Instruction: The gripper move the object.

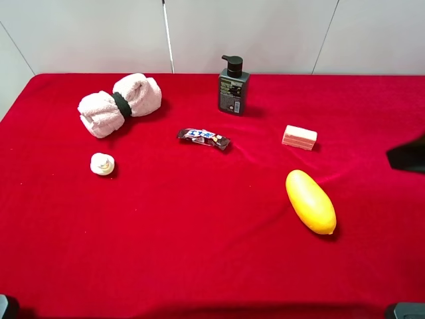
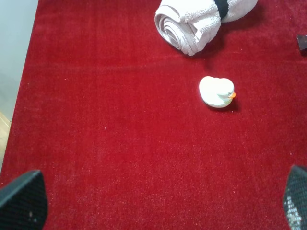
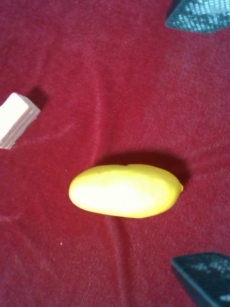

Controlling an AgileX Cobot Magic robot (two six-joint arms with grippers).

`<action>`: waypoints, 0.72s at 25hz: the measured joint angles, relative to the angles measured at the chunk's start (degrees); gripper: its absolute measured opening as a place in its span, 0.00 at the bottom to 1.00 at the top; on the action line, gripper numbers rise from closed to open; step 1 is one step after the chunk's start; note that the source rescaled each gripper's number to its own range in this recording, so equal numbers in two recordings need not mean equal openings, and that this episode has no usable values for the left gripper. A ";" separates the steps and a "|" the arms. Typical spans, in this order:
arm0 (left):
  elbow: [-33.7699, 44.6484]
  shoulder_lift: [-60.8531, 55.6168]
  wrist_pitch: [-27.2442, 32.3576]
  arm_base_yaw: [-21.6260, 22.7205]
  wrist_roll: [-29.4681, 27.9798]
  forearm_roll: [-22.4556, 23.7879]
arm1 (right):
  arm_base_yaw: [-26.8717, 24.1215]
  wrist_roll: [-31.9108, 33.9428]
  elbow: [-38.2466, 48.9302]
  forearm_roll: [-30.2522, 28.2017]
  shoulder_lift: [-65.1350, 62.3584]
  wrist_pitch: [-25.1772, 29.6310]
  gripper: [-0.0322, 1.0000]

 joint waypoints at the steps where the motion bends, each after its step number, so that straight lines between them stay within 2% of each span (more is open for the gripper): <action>1: 0.00 0.00 0.00 0.00 0.00 0.00 | 0.00 0.51 1.03 0.00 -1.84 -0.07 1.00; 8: 0.00 0.00 0.00 0.00 0.00 0.00 | 0.00 2.70 7.07 -0.34 -14.45 -0.70 1.00; 13: 0.00 0.00 0.00 0.00 0.00 0.00 | 0.00 3.26 8.21 -1.11 -20.96 1.39 1.00; 18: 0.00 0.00 0.00 0.00 0.00 0.00 | 0.00 3.76 9.08 -1.98 -25.14 1.21 1.00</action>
